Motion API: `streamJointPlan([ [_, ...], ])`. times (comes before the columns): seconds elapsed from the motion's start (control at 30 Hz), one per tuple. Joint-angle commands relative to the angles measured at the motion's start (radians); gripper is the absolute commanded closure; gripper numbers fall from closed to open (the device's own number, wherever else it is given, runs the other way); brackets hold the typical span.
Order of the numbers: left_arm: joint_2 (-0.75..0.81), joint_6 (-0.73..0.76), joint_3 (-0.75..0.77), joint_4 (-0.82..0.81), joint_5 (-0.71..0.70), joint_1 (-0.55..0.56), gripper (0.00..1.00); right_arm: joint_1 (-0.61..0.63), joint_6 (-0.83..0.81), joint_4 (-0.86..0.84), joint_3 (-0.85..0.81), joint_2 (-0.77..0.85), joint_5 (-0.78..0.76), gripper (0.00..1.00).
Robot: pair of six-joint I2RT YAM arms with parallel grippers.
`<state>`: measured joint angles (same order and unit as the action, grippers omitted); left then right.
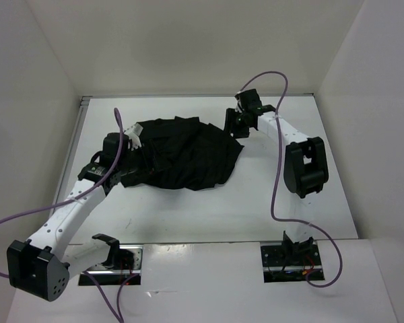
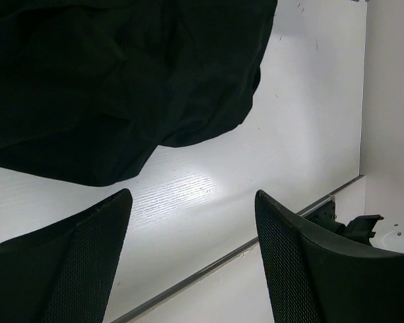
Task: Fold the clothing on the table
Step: Grab the skirt from the pile, then move the skirt to the center of the board
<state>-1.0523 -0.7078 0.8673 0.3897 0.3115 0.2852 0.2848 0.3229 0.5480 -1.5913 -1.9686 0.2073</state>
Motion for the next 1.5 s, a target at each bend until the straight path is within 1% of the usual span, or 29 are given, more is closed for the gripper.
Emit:
streamJointPlan([
  [0.0, 0.000, 0.010, -0.011, -0.005, -0.002, 0.005, 0.19, 0.043, -0.035, -0.003, -0.065, -0.048, 0.017, 0.43],
  [0.13, -0.011, 0.010, -0.011, -0.005, -0.011, -0.004, 0.19, 0.082, -0.045, -0.003, -0.055, -0.082, 0.017, 0.43],
  [0.2, -0.020, 0.010, -0.020, -0.005, -0.020, -0.004, 0.19, 0.092, -0.045, -0.003, -0.044, -0.092, 0.017, 0.47],
  [0.23, -0.020, 0.010, -0.021, -0.005, -0.020, -0.004, 0.19, 0.093, -0.045, -0.003, -0.035, -0.101, 0.017, 0.52],
  [0.27, -0.020, 0.010, -0.021, -0.005, -0.020, -0.004, 0.19, 0.093, -0.045, -0.003, -0.035, -0.101, 0.017, 0.73],
  [0.3, -0.020, 0.010, -0.021, -0.005, -0.020, -0.004, 0.19, 0.093, -0.045, 0.006, -0.035, -0.111, 0.017, 0.85],
  [0.33, -0.020, 0.010, -0.030, -0.005, -0.020, -0.004, 0.19, 0.102, -0.045, 0.022, -0.059, -0.102, 0.017, 0.94],
  [0.37, -0.029, 0.010, -0.030, -0.005, -0.020, -0.004, 0.19, 0.102, -0.036, 0.036, -0.079, -0.083, 0.017, 1.00],
  [0.43, -0.038, 0.010, -0.030, -0.005, -0.020, -0.004, 0.19, 0.140, -0.047, 0.058, -0.154, -0.009, 0.004, 1.00],
  [0.47, -0.038, 0.010, -0.030, -0.005, -0.020, -0.004, 0.19, 0.158, -0.071, 0.067, -0.191, 0.085, -0.034, 1.00],
  [0.5, -0.038, 0.010, -0.030, -0.005, -0.020, -0.004, 0.19, 0.197, -0.087, 0.076, -0.272, 0.132, -0.051, 1.00],
  [0.53, -0.047, 0.010, -0.030, -0.015, -0.020, -0.004, 0.19, 0.212, -0.100, 0.096, -0.315, 0.178, -0.063, 1.00],
  [0.57, -0.048, 0.010, -0.030, -0.015, -0.020, -0.004, 0.19, 0.223, -0.123, 0.108, -0.358, 0.251, -0.054, 1.00],
  [0.6, -0.048, 0.010, -0.030, -0.026, -0.020, -0.004, 0.19, 0.223, -0.123, 0.118, -0.425, 0.282, 0.004, 1.00],
  [0.67, -0.058, 0.010, -0.030, -0.026, -0.029, -0.014, 0.19, 0.223, -0.134, 0.142, -0.467, 0.359, 0.053, 1.00],
  [0.73, -0.058, -0.001, -0.019, -0.026, -0.051, -0.014, 0.19, 0.223, -0.143, 0.142, -0.476, 0.404, 0.104, 1.00],
  [0.87, -0.011, -0.001, -0.008, -0.017, -0.104, -0.056, 0.19, 0.223, -0.133, 0.129, -0.391, 0.520, 0.116, 1.00],
  [0.93, 0.008, 0.008, 0.013, -0.008, -0.104, -0.093, 0.19, 0.223, -0.133, 0.116, -0.348, 0.545, 0.127, 1.00],
  [1.07, 0.034, 0.031, 0.033, 0.001, -0.104, -0.159, 0.18, 0.214, -0.124, 0.107, -0.338, 0.556, 0.155, 1.00],
  [1.13, 0.043, 0.042, 0.033, 0.012, -0.095, -0.188, 0.18, 0.214, -0.110, 0.121, -0.338, 0.547, 0.095, 1.00],
  [1.17, 0.052, 0.042, 0.033, 0.012, -0.095, -0.189, 0.17, 0.205, -0.110, 0.130, -0.338, 0.537, 0.004, 1.00],
  [1.23, 0.052, 0.042, 0.033, 0.023, -0.069, -0.213, 0.17, 0.191, -0.067, 0.165, -0.338, 0.492, -0.116, 1.00],
  [1.27, 0.052, 0.042, 0.033, 0.023, -0.069, -0.213, 0.17, 0.180, -0.053, 0.179, -0.338, 0.473, -0.234, 1.00],
  [1.33, 0.061, 0.042, 0.013, -0.004, -0.029, -0.213, 0.17, 0.131, -0.006, 0.199, -0.338, 0.417, -0.351, 1.00],
  [1.37, 0.061, 0.042, 0.013, -0.005, -0.016, -0.213, 0.17, 0.114, 0.007, 0.199, -0.325, 0.396, -0.475, 1.00],
  [1.43, 0.049, 0.042, 0.004, -0.018, 0.011, -0.213, 0.17, 0.077, 0.018, 0.199, -0.314, 0.354, -0.596, 1.00],
  [1.47, 0.038, 0.042, 0.004, -0.018, 0.024, -0.213, 0.17, 0.064, 0.037, 0.219, -0.314, 0.294, -0.635, 1.00],
])
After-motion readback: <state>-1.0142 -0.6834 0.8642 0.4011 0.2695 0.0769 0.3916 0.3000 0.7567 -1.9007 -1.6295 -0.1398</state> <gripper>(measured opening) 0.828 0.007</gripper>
